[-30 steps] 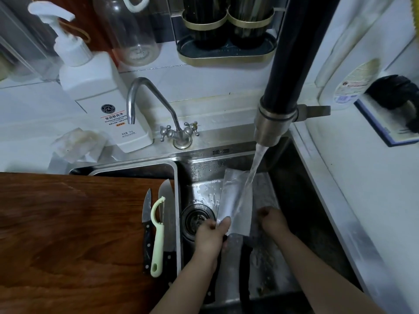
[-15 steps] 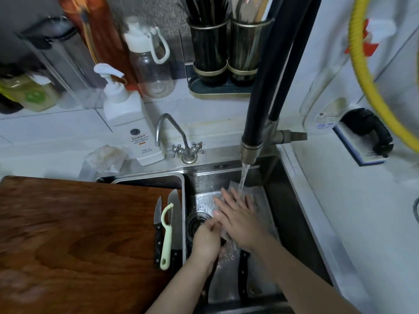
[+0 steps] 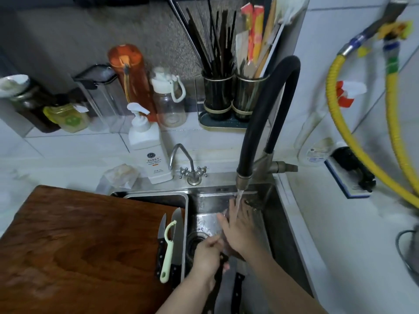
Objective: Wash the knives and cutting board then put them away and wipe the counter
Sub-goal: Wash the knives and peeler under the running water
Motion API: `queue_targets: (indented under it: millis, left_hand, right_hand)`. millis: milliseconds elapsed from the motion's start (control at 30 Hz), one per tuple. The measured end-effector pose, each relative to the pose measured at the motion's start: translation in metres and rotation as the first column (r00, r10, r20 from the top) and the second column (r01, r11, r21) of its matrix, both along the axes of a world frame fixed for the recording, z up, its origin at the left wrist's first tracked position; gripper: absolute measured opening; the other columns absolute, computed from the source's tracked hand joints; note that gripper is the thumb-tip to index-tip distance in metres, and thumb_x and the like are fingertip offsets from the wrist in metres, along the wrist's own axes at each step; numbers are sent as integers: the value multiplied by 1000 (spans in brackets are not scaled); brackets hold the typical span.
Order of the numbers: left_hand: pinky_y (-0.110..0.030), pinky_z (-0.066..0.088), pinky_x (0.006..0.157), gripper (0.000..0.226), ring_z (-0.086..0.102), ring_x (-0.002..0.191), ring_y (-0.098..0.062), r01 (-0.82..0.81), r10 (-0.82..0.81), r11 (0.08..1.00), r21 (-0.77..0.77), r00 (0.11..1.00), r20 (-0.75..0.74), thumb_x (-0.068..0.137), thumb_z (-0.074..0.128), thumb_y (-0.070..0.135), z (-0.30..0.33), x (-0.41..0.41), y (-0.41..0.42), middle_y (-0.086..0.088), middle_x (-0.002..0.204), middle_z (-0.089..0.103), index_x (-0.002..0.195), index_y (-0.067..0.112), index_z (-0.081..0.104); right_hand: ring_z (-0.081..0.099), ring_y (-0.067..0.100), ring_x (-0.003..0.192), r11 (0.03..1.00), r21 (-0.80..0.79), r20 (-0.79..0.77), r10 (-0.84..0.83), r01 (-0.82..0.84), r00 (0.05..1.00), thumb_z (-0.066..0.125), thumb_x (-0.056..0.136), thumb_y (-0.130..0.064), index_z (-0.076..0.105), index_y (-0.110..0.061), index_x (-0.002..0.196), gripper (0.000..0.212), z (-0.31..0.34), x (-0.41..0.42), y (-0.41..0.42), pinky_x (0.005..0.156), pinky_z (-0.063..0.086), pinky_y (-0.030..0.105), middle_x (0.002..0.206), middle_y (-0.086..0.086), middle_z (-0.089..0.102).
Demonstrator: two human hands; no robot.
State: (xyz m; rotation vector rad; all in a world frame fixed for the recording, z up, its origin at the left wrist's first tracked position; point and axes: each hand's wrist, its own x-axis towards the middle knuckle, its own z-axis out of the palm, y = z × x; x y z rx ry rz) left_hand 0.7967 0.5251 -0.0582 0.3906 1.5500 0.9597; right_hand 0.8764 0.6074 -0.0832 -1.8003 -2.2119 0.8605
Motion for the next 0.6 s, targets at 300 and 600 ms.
queue_targets:
  millis: [300,600]
  left_hand:
    - [-12,42,82,30,61,103,-15,513,-392,858,9,668,-633,94,51,14,1,22,6,1,108,62,116,26,67]
    - [-42,19,115,92,14,141,-27,519,-458,818,-249,323,-828,62,38,79,-1,19,18,-3,152,19,144,39,27]
  right_hand:
    - [61,18,57,662,-715,-574,-739,222,354,41,88,7,58,-6,74,26,2,24,-21,53,48,24,65,11,63]
    - [67,18,54,583,-809,-574,-811,78,116,39,97,-3,62,4,90,25,5,44,-18,47,53,23,66,12,70]
